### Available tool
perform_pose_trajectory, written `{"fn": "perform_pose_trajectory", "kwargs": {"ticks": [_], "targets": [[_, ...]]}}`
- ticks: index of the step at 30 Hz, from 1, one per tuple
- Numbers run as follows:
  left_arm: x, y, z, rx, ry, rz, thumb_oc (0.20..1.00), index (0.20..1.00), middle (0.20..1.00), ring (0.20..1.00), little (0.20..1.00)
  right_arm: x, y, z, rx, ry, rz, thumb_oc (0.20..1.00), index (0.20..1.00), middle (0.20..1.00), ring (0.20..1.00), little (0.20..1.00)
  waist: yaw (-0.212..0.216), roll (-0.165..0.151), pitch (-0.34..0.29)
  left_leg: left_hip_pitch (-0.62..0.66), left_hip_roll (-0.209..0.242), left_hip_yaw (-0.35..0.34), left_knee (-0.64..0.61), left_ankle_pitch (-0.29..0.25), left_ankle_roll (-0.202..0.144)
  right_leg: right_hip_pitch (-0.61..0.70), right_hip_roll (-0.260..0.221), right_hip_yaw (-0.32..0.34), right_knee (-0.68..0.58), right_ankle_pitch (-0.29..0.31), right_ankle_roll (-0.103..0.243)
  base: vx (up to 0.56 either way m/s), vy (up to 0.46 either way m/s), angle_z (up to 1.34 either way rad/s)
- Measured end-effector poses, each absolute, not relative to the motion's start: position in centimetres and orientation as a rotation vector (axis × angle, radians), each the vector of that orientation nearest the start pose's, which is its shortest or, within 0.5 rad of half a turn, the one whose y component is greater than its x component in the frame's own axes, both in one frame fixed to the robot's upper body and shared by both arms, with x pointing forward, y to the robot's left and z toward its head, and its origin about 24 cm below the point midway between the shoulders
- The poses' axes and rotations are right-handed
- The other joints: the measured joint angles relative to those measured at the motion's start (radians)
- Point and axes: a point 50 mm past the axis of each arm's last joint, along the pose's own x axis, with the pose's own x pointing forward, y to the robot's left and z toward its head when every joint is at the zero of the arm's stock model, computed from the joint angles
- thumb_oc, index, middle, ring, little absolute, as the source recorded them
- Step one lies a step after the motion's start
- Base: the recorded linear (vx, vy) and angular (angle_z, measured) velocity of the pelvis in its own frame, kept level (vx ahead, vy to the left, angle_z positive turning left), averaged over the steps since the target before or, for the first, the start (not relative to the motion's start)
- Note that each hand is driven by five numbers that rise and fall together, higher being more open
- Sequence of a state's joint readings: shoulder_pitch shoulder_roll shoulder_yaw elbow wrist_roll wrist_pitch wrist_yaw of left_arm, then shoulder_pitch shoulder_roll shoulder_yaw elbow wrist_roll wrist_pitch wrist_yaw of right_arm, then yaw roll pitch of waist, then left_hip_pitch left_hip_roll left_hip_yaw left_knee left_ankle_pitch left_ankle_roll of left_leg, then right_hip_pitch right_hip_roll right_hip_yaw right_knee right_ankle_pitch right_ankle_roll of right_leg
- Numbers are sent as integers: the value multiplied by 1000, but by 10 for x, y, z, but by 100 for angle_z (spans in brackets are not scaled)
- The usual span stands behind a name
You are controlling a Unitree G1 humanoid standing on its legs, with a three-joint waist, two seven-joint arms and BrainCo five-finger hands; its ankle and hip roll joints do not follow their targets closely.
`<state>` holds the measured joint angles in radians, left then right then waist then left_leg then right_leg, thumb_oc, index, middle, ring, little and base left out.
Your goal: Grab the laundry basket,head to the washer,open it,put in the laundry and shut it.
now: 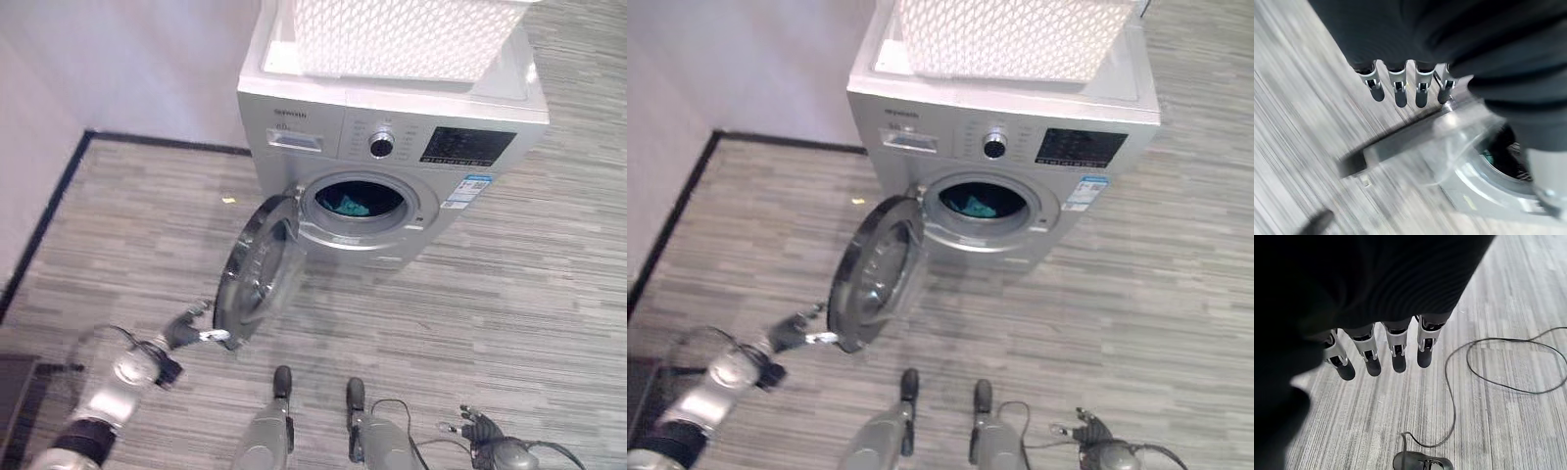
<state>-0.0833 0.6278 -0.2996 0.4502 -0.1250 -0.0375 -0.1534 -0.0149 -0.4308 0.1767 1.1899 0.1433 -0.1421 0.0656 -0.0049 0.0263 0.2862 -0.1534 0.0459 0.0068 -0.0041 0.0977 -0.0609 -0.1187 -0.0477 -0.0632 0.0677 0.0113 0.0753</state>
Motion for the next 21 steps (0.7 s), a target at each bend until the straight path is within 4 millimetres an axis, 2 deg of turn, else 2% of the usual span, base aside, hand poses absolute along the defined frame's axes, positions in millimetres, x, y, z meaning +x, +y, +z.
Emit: {"fn": "perform_pose_trajectory", "kwargs": {"ticks": [2,3,5,6,7,9,10,11,12,13,14,15,17,19,20,21], "targets": [[246,231,-25,472,435,-309,1000,1000,1000,1000,1000,113,-296,-131,-330,1051,-104,1000,1000,1000,1000,1000,-12,5,-5,6,6,2,-1,0,-1,-11,5,4,23,-13,-3,36,-51,-6],[252,212,-32,434,435,-327,1000,1000,1000,1000,1000,110,-295,-133,-329,1060,-106,1000,1000,1000,1000,1000,-16,5,-12,12,8,5,-3,-1,1,-26,6,10,55,-32,-14,21,-35,-8],[261,195,-33,432,429,-363,1000,1000,1000,1000,1000,107,-295,-134,-330,1073,-116,1000,1000,1000,1000,1000,-16,6,-20,12,10,6,-2,-1,1,-43,10,18,88,-44,-16,9,-31,-11],[266,180,-33,430,419,-399,1000,1000,1000,1000,1000,107,-293,-135,-330,1072,-119,1000,1000,1000,1000,1000,-24,4,-22,10,13,10,0,-1,1,-57,12,24,101,-52,-19,-31,-14,-16],[282,155,-31,457,405,-443,1000,1000,1000,1000,1000,107,-291,-136,-323,1078,-126,1000,1000,1000,1000,1000,-33,0,-30,5,12,14,0,1,-1,-86,12,32,144,-67,-21,-39,-12,-14],[304,121,-22,507,376,-460,1000,1000,1000,1000,1000,119,-281,-137,-330,1054,-105,1000,1000,1000,1000,1000,-55,-4,-33,-14,12,33,11,1,-1,-122,10,50,178,-81,-24,-31,13,-14],[326,92,-7,573,343,-463,1000,1000,1000,1000,1000,131,-275,-135,-336,1030,-96,1000,1000,1000,1000,1000,-75,-8,-32,-29,8,49,13,1,-1,-154,10,73,198,-83,-22,-8,22,-49],[339,67,12,589,273,-478,1000,1000,1000,1000,1000,148,-264,-133,-332,980,-62,1000,1000,1000,1000,1000,-100,-13,-34,-37,5,75,5,2,-2,-187,13,106,211,-74,-10,-4,4,-73],[343,49,28,567,194,-503,1000,1000,1000,1000,1000,158,-256,-130,-329,943,-38,1000,1000,1000,1000,1000,-120,-15,-35,-41,5,100,2,4,1,-199,16,124,219,-65,-1,17,-7,-78],[343,30,42,528,117,-542,1000,1000,1000,1000,1000,161,-252,-130,-330,929,-22,1000,1000,1000,1000,1000,-139,-14,-35,-38,2,111,-8,14,12,-206,18,135,224,-58,0,67,-28,-50],[335,-16,69,490,-10,-649,1000,1000,1000,1000,1000,158,-250,-131,-327,932,-20,1000,1000,1000,1000,1000,-199,-23,-36,-39,-1,117,3,9,21,-213,18,144,222,-67,4,94,-44,-30],[327,-48,88,487,-96,-732,1000,1000,1000,1000,1000,152,-253,-133,-331,947,-35,1000,1000,1000,1000,1000,-214,-26,-40,-33,-2,126,-9,6,24,-216,20,152,227,-72,4,93,-50,-38],[307,-84,113,430,-235,-852,1000,1000,1000,1000,1000,143,-260,-135,-333,972,-74,1000,1000,1000,1000,1000,-230,-33,-47,-4,8,170,-31,7,26,-212,35,192,221,-66,5,31,-27,-60],[300,-89,118,405,-279,-885,1000,1000,1000,1000,1000,134,-267,-136,-347,996,-99,1000,1000,1000,1000,1000,-249,-28,-49,6,16,169,-34,8,26,-203,45,191,215,-63,3,23,-26,-22],[305,-80,108,408,-235,-854,1000,1000,1000,1000,1000,117,-273,-140,-346,1045,-125,1000,1000,1000,1000,1000,-248,-20,-52,12,24,168,-35,9,23,-194,55,188,206,-62,0,31,-33,-2],[309,-71,99,409,-201,-829,1000,1000,1000,1000,1000,111,-277,-141,-339,1061,-147,1000,1000,1000,1000,1000,-247,-13,-56,13,29,166,-35,10,22,-193,59,186,204,-62,-1,0,0,0]]}}
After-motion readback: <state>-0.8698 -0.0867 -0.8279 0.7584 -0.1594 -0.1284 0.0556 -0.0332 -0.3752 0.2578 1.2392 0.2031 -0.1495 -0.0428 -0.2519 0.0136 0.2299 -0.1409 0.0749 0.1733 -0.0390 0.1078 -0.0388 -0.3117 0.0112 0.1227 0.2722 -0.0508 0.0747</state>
